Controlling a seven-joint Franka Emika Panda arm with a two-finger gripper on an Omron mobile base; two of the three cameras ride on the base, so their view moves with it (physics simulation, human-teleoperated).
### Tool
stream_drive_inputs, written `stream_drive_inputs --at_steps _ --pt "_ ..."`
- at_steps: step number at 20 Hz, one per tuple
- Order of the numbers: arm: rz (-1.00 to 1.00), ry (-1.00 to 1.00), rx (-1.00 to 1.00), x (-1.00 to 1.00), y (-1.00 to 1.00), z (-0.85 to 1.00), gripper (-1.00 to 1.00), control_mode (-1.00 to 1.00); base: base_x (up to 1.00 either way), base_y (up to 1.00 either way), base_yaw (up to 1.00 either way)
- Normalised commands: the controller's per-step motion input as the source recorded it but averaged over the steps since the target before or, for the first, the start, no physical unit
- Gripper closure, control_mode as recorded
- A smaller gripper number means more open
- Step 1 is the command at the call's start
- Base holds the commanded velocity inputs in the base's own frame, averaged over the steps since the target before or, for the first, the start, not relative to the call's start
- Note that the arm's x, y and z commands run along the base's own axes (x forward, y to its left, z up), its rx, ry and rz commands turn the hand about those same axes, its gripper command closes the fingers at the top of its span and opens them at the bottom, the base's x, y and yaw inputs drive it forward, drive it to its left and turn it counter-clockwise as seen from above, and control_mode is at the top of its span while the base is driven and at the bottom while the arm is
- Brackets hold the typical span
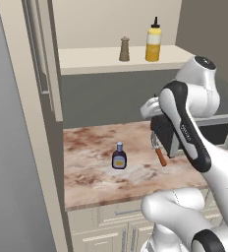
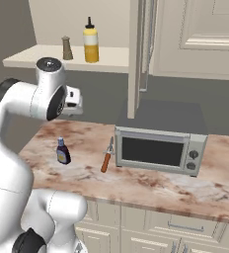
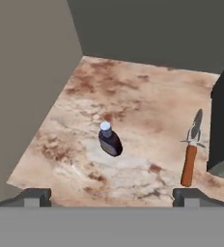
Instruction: There are various items on the counter. Only move the condiments/shakers into the cabinet.
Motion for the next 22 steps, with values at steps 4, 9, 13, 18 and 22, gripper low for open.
stream_drive_inputs --at_steps 4,9,13,18,22 --pt "0.26 0.3 0.0 0.0 0.0 -0.9 -1.0 -1.0 0.0 0.0 0.0" --pt "0.14 0.19 0.0 0.0 0.17 -0.76 -1.0 -1.0 0.0 0.0 0.0" --pt "0.09 0.09 0.0 0.0 0.26 -0.66 -1.0 -1.0 0.0 0.0 0.0" --pt "0.05 0.02 0.0 -0.19 0.16 -0.45 -1.0 -1.0 0.0 0.0 0.0" --pt "0.04 0.0 0.05 -0.1 0.01 -0.34 -1.0 -1.0 0.0 0.0 0.0"
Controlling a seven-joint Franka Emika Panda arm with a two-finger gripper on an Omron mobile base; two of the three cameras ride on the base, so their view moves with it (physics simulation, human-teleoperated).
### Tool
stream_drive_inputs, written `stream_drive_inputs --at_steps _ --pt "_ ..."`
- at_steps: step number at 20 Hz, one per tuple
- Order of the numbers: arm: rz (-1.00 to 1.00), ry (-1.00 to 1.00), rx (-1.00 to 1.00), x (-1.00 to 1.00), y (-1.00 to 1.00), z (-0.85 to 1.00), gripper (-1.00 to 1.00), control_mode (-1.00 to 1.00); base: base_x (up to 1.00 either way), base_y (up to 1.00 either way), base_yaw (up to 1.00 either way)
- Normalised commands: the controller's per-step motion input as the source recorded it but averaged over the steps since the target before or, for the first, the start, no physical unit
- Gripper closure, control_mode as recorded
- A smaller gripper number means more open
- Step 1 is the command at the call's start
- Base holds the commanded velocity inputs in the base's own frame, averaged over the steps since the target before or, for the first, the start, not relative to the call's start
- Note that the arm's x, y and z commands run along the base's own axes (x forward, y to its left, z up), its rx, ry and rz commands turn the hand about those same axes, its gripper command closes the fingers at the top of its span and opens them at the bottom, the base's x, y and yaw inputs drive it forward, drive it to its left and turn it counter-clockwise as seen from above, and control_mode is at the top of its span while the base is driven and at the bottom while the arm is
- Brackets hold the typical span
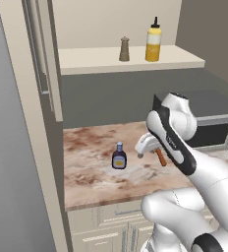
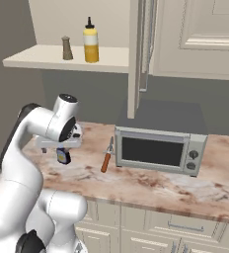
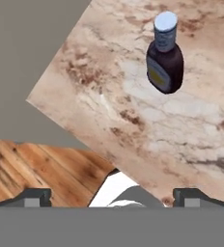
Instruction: There are various items on the counter. Only move the condiments/shakers into the cabinet.
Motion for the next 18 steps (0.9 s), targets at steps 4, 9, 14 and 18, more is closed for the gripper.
stream_drive_inputs --at_steps 4,9,14,18 --pt "0.12 0.0 0.16 0.01 0.0 -0.14 -1.0 -1.0 0.0 0.0 0.0" --pt "0.11 0.0 0.1 0.24 0.0 -0.09 -1.0 -1.0 0.0 0.0 0.0" --pt "0.06 0.0 0.03 0.3 0.0 -0.16 -1.0 -1.0 0.0 0.0 0.0" --pt "0.03 0.0 0.0 0.18 0.0 -0.09 -1.0 -1.0 0.0 0.0 0.0"
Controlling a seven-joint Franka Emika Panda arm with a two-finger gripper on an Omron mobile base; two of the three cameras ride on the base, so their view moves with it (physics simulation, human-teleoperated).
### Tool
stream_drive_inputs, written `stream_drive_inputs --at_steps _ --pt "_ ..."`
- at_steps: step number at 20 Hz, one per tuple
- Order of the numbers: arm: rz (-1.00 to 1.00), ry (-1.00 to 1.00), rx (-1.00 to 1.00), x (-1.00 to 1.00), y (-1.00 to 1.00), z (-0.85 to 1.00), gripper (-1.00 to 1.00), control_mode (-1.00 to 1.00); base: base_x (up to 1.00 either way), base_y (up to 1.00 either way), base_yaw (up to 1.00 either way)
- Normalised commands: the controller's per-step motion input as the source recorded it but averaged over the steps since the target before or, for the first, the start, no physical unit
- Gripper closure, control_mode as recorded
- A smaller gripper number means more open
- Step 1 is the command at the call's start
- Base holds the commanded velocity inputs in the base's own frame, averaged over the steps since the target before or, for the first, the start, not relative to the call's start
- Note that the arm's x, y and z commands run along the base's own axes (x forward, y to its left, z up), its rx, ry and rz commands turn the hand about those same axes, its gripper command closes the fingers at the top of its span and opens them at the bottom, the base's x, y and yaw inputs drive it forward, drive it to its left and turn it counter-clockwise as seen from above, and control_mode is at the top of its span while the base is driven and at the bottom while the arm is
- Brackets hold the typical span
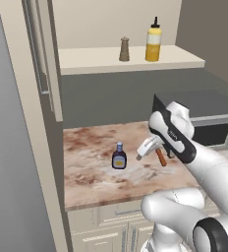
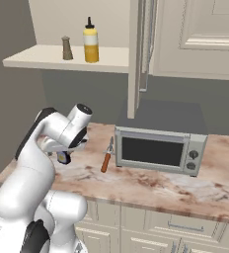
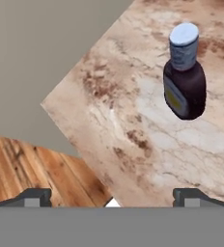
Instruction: There are various items on the counter. Only move the condiments/shakers into the cabinet.
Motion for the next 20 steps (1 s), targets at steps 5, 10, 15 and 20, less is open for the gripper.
stream_drive_inputs --at_steps 5,10,15,20 --pt "0.0 -0.01 0.0 0.2 0.0 -0.1 -1.0 -1.0 0.0 0.0 0.0" --pt "0.0 0.0 0.0 0.22 0.0 -0.13 -1.0 -1.0 0.0 0.0 0.0" --pt "0.0 -0.01 0.0 0.29 0.0 -0.2 -1.0 -1.0 0.0 0.0 0.0" --pt "0.0 -0.01 0.0 0.3 0.0 -0.17 -1.0 -1.0 0.0 0.0 0.0"
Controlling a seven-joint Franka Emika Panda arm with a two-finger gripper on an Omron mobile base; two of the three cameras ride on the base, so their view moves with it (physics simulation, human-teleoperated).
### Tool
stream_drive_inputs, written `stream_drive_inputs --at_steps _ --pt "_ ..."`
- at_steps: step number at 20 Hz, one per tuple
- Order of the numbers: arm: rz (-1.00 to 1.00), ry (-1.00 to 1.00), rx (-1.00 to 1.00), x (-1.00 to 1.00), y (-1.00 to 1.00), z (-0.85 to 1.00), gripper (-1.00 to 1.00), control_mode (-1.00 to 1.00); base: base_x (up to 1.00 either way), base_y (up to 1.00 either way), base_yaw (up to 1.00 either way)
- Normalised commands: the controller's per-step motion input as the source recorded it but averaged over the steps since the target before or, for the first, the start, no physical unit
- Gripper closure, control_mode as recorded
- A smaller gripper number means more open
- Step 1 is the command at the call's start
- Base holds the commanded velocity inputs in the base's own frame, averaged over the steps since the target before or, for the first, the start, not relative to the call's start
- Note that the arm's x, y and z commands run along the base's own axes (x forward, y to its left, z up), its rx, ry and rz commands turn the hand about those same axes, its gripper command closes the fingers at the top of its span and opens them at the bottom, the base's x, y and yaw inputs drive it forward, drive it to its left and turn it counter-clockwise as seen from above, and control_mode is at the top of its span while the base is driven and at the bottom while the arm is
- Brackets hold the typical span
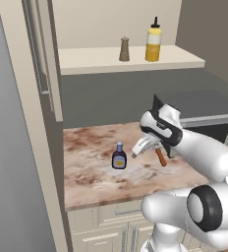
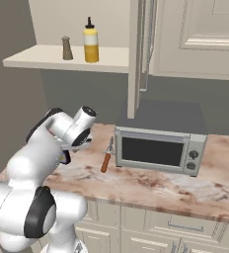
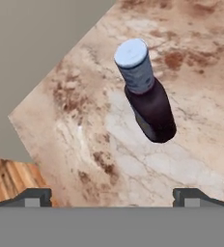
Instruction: There are various items on the counter. Only move the condiments/shakers into the cabinet.
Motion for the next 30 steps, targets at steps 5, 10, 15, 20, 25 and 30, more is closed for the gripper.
stream_drive_inputs --at_steps 5,10,15,20,25,30 --pt "0.0 0.0 0.0 0.24 0.04 -0.15 -1.0 -1.0 0.0 0.0 0.0" --pt "0.0 0.0 0.0 0.24 0.1 -0.11 -1.0 -1.0 0.0 0.0 0.0" --pt "0.0 -0.02 0.0 0.23 0.09 -0.11 -1.0 -1.0 0.0 0.0 0.0" --pt "0.0 -0.02 0.0 0.04 0.01 -0.12 -1.0 -1.0 0.0 0.0 0.0" --pt "0.01 -0.01 0.0 0.0 0.01 -0.16 -1.0 -1.0 0.0 0.0 0.0" --pt "0.0 -0.07 0.0 0.03 0.07 -0.19 -1.0 -1.0 0.0 0.0 0.0"
